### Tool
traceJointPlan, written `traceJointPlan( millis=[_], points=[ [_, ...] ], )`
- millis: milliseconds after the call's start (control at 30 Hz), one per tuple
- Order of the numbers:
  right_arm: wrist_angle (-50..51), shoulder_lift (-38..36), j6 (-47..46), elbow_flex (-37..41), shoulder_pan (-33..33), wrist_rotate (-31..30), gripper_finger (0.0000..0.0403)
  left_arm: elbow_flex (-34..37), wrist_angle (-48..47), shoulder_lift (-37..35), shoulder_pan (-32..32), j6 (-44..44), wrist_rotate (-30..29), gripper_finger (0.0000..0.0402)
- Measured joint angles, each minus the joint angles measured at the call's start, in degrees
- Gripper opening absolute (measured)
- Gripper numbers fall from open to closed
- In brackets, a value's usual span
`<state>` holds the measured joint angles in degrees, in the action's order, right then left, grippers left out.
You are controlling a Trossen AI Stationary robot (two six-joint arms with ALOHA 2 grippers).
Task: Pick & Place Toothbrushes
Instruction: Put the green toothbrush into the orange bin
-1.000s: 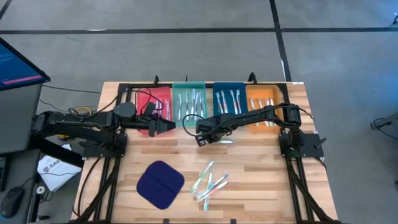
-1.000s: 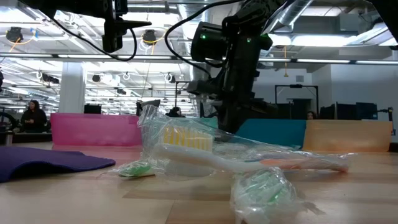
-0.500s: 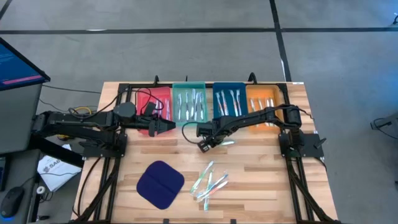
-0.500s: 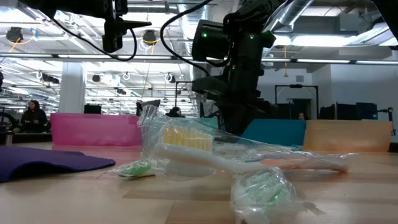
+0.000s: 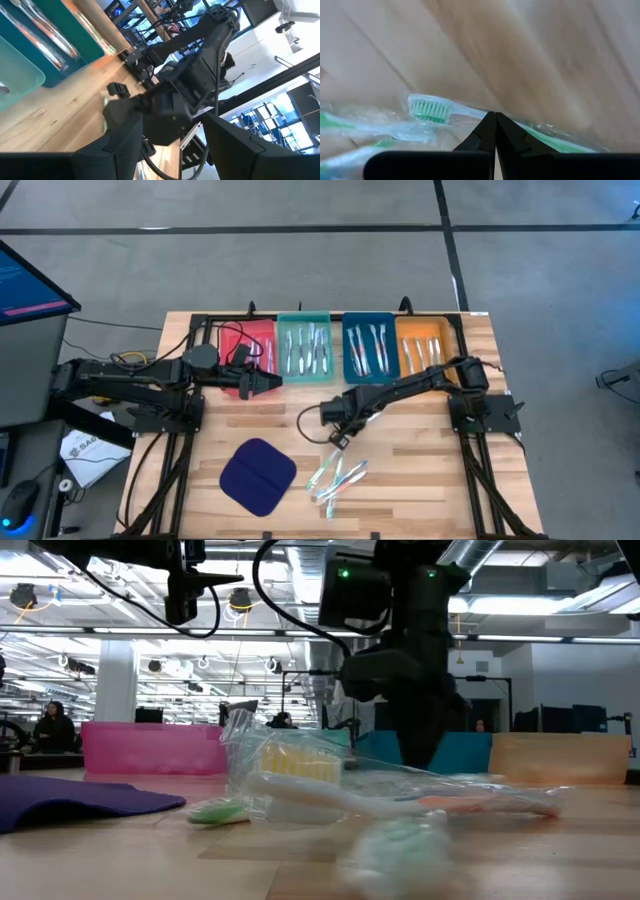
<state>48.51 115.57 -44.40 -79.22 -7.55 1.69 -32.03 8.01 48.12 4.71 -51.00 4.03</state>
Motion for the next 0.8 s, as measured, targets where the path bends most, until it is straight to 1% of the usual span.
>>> traceJointPlan(
  millis=[267, 433, 500, 633, 733, 800],
  points=[
    [5.5, 0.0, -0.6, 0.0, -4.7, 0.0, 0.0000, 0.0, 0.0, 0.0, 0.0, 0.3, 0.0, 0.0204],
    [6.1, -0.9, -6.6, 0.1, -5.6, -0.5, 0.0000, 0.0, 0.0, 0.0, -0.4, 1.3, 0.1, 0.0204],
    [6.2, -2.1, -9.2, 0.1, -5.6, -1.8, 0.0000, 0.0, 0.0, 0.0, -0.7, 1.3, 0.1, 0.0204],
    [5.9, -5.1, -17.9, 0.1, -4.8, -3.6, 0.0000, 0.0, 0.0, 0.0, -1.0, 1.3, 0.1, 0.0204],
    [5.6, -8.6, -28.5, 0.1, -3.8, -2.0, 0.0000, 0.0, 0.0, 0.0, -1.0, 1.3, 0.1, 0.0204],
    [3.8, -11.2, -34.7, 0.1, -3.7, -1.7, 0.0000, 0.0, 0.0, 0.0, -1.0, 1.3, 0.1, 0.0204]
  ],
)
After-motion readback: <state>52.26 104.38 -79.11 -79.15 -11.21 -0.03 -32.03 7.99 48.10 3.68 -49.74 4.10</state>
